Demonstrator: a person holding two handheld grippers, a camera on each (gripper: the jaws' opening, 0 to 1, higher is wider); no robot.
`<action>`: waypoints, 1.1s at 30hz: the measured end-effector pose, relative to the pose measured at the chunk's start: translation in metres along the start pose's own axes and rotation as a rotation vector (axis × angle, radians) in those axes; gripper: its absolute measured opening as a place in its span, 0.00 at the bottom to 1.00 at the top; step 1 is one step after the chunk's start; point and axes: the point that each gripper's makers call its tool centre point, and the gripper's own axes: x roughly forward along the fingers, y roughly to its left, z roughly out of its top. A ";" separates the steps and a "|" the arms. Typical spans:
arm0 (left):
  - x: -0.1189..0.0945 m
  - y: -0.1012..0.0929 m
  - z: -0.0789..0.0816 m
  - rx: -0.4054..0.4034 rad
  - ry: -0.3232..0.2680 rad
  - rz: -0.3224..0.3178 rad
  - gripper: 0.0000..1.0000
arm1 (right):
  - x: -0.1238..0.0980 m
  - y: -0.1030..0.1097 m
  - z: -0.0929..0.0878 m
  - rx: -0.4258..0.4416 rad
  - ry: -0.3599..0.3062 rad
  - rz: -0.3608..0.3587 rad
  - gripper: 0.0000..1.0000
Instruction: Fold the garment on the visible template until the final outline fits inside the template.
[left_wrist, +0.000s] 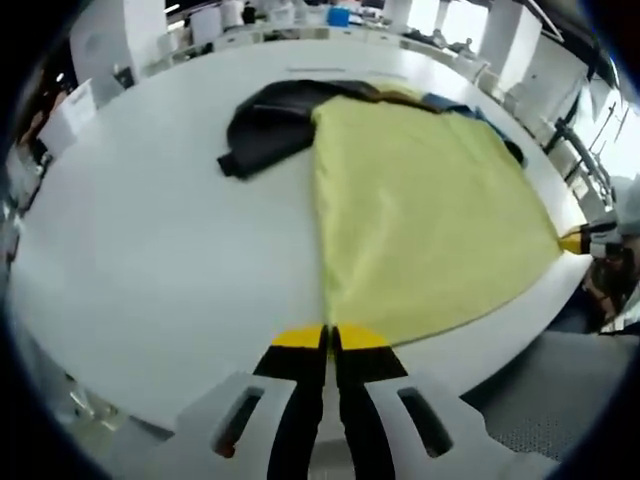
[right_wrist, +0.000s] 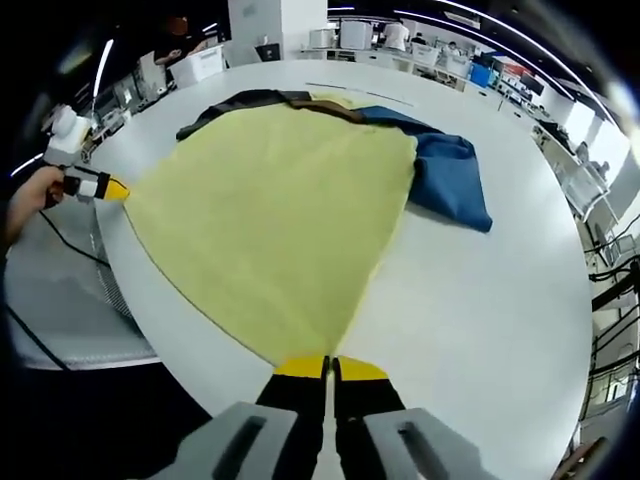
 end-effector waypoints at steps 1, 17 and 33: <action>0.001 0.000 -0.001 0.004 0.005 0.003 0.00 | 0.000 -0.001 0.000 -0.008 -0.001 0.000 0.00; -0.032 0.025 0.062 0.053 -0.193 0.079 0.47 | -0.030 -0.020 0.061 0.056 -0.272 0.002 0.46; -0.035 0.017 0.153 0.226 -0.358 0.004 0.74 | -0.046 -0.046 0.129 -0.052 -0.371 0.032 0.61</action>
